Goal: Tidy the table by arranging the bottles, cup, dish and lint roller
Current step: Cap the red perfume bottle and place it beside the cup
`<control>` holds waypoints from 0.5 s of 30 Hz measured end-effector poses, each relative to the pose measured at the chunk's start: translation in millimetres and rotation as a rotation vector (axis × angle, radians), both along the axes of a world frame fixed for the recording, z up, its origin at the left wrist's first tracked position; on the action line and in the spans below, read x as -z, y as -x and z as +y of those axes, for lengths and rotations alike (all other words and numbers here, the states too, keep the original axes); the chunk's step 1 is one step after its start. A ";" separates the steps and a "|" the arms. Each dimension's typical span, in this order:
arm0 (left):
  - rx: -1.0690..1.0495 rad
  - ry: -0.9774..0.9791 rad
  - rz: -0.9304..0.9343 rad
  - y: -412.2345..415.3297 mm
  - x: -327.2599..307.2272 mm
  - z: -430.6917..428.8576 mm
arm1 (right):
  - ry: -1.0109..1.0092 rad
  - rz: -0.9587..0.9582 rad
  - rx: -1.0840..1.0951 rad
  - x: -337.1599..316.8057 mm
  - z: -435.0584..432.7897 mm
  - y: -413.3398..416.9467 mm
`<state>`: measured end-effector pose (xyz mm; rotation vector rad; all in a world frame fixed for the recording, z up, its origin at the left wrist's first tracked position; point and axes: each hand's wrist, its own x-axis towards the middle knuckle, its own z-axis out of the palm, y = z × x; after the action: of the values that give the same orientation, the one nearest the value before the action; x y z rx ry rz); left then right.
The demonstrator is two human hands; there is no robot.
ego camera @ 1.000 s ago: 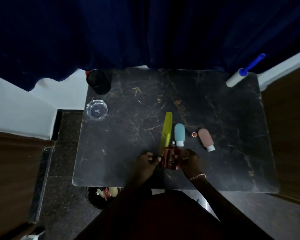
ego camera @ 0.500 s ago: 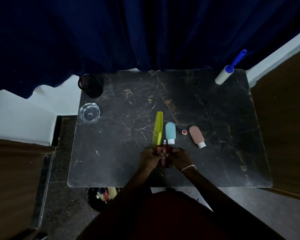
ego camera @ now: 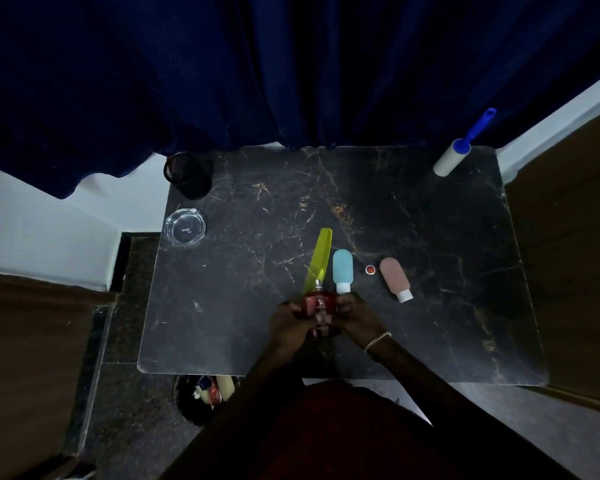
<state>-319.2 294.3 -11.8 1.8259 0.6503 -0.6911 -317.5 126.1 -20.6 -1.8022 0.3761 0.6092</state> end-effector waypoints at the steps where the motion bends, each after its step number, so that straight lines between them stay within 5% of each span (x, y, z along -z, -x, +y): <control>1: -0.039 0.058 0.017 0.0 -2.8 3.1 | -0.018 -0.021 0.003 -2.8 0.0 -1.0; 8: -0.261 0.500 0.056 -0.2 -33.6 19.4 | -0.061 -0.123 -0.080 -25.7 -3.4 -21.0; 12: -0.313 0.541 0.015 1.2 -44.0 20.7 | 0.680 -0.426 -0.237 -15.4 -30.9 -51.1; 15: -0.293 0.519 0.005 3.5 -47.6 21.0 | 0.962 -0.356 -0.514 -0.1 -42.2 -63.6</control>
<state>-322.7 315.3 35.8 1.2228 0.6520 -0.5986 -254.0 83.9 -20.5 -2.9243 -0.0876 0.4556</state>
